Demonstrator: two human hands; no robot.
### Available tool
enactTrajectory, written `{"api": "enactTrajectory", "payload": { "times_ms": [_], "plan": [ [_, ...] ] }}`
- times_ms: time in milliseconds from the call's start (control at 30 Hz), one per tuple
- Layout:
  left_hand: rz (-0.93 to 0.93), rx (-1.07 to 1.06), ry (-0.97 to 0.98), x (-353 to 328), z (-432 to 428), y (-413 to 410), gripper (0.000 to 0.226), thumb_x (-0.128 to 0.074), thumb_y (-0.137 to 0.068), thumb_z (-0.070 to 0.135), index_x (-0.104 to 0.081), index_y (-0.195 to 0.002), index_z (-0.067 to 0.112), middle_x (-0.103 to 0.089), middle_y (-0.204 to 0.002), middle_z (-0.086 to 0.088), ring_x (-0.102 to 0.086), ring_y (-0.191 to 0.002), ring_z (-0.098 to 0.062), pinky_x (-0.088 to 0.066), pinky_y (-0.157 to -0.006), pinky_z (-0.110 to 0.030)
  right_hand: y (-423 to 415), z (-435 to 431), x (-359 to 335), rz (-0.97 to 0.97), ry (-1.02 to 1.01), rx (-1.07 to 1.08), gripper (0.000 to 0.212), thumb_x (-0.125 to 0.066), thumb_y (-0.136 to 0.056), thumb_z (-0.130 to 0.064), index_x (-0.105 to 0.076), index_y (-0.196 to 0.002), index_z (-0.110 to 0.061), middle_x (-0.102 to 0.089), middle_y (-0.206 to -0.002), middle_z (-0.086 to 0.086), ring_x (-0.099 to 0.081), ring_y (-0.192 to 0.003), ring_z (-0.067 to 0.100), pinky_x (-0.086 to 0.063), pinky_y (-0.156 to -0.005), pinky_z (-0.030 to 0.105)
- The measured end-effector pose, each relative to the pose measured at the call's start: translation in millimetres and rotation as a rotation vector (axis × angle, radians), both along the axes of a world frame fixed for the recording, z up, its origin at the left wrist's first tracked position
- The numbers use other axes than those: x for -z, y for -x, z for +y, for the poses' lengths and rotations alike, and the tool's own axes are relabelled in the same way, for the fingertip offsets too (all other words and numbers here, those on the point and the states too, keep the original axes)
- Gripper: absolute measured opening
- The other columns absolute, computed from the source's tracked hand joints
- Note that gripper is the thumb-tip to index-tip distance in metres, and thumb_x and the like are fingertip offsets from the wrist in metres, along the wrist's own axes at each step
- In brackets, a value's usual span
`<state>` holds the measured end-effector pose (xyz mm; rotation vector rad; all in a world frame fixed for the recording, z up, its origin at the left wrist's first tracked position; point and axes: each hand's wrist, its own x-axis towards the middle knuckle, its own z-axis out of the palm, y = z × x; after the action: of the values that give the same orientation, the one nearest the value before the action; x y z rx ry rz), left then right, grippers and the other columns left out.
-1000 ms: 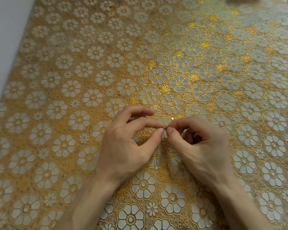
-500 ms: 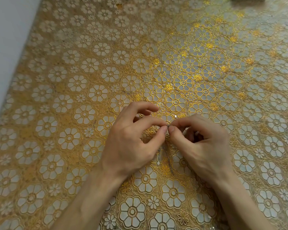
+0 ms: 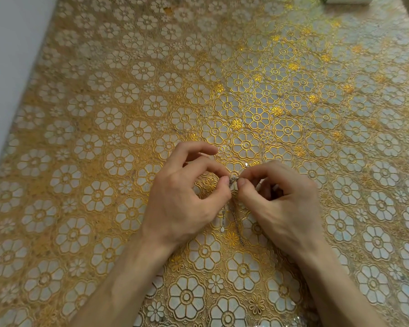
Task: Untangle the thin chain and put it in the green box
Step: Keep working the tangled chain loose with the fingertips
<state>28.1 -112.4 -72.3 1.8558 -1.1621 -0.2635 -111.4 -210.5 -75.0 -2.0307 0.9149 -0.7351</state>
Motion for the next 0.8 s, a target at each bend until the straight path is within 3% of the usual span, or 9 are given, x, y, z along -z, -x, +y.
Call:
{"api": "enactTrajectory", "payload": {
  "times_ms": [233, 467, 800],
  "plan": [
    [-0.005, 0.011, -0.028, -0.7, 0.2, 0.3, 0.011, -0.067, -0.083, 0.03, -0.074, -0.086, 0.022, -0.061, -0.117, 0.004, -0.059, -0.107, -0.005, -0.045, -0.086, -0.013, 0.3, -0.2, -0.3, -0.022, -0.019, 0.004, 0.003, -0.07, -0.078, -0.031, -0.071, -0.077, -0.028, -0.064, -0.074, -0.015, -0.056, -0.058, 0.012, -0.039, -0.056, 0.021],
    [-0.023, 0.048, -0.025, -0.7, 1.2, 0.1, 0.02, -0.07, -0.082, 0.032, -0.075, -0.099, 0.023, -0.06, -0.118, 0.004, -0.058, -0.106, -0.005, -0.043, -0.093, -0.014, 0.1, -0.8, -0.6, -0.034, -0.019, -0.01, 0.002, -0.07, -0.078, -0.028, -0.071, -0.077, -0.027, -0.064, -0.073, -0.016, -0.055, -0.056, 0.012, -0.038, -0.055, 0.018],
    [-0.065, 0.05, 0.013, 4.4, -0.1, 0.7, 0.008, -0.077, -0.082, 0.027, -0.079, -0.089, 0.022, -0.061, -0.116, -0.001, -0.061, -0.1, -0.013, -0.05, -0.088, -0.028, 0.7, -1.5, -0.5, -0.018, -0.007, -0.027, 0.007, -0.067, -0.078, -0.034, -0.07, -0.077, -0.029, -0.063, -0.072, -0.013, -0.055, -0.057, 0.015, -0.039, -0.055, 0.022]
  ]
}}
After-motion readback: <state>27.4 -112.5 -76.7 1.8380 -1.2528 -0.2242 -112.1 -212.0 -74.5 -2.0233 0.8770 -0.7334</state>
